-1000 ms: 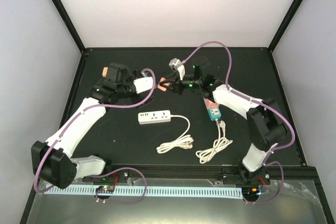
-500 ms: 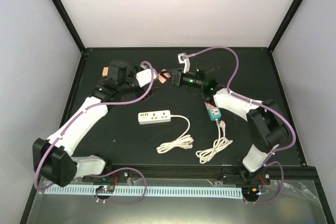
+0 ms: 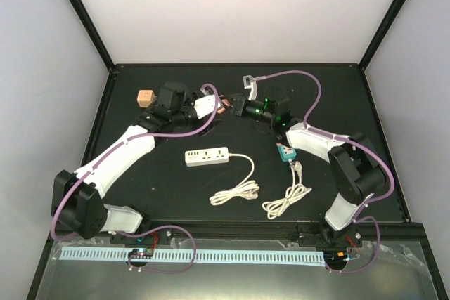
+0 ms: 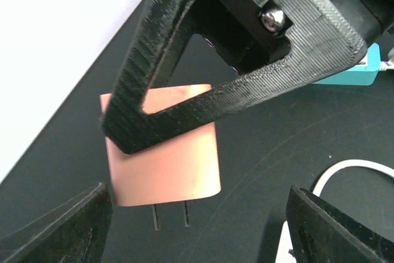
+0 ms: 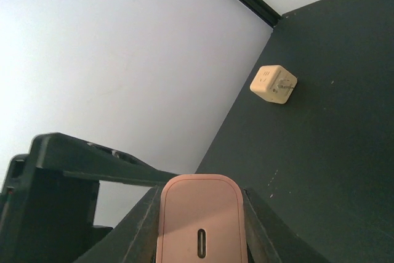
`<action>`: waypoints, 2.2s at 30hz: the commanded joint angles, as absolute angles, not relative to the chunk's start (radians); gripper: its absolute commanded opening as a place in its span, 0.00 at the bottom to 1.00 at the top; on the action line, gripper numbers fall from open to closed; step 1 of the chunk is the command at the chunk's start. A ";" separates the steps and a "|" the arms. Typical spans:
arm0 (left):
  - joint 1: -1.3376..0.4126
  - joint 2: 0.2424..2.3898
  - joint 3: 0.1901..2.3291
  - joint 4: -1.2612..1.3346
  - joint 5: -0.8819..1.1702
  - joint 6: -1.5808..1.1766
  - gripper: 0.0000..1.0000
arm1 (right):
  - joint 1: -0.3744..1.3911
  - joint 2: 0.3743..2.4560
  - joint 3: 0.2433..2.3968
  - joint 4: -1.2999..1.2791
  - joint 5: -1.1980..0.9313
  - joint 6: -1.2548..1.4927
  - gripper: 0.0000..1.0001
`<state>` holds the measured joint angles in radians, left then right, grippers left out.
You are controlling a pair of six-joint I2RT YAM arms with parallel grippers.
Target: Pull the plug off the socket
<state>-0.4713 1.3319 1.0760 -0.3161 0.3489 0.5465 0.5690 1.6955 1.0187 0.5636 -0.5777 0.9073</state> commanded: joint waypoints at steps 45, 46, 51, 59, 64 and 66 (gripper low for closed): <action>-0.496 1.404 1.160 -0.390 0.232 0.492 0.26 | 0.560 1.675 1.043 0.584 -0.631 0.795 0.63; -0.490 1.402 1.155 -0.393 0.231 0.492 0.26 | 0.552 1.673 1.048 0.568 -0.634 0.772 0.67; -0.423 1.400 1.133 -0.405 0.265 0.479 0.25 | 0.512 1.656 1.067 0.476 -0.647 0.662 0.86; -0.212 1.406 1.078 -0.455 0.329 0.480 0.25 | 0.482 1.631 1.130 0.262 -0.723 0.374 0.88; -0.067 1.438 1.047 -0.491 0.345 0.501 0.25 | 0.482 1.642 1.193 0.080 -0.766 0.183 0.88; -0.012 1.461 1.041 -0.509 0.362 0.521 0.25 | 0.482 1.648 1.207 0.034 -0.773 0.119 0.87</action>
<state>-0.0967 1.4216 1.0500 -0.4549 0.3088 0.4965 0.4854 1.6684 1.1625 0.1867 -0.7265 0.3176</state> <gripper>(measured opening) 0.472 0.878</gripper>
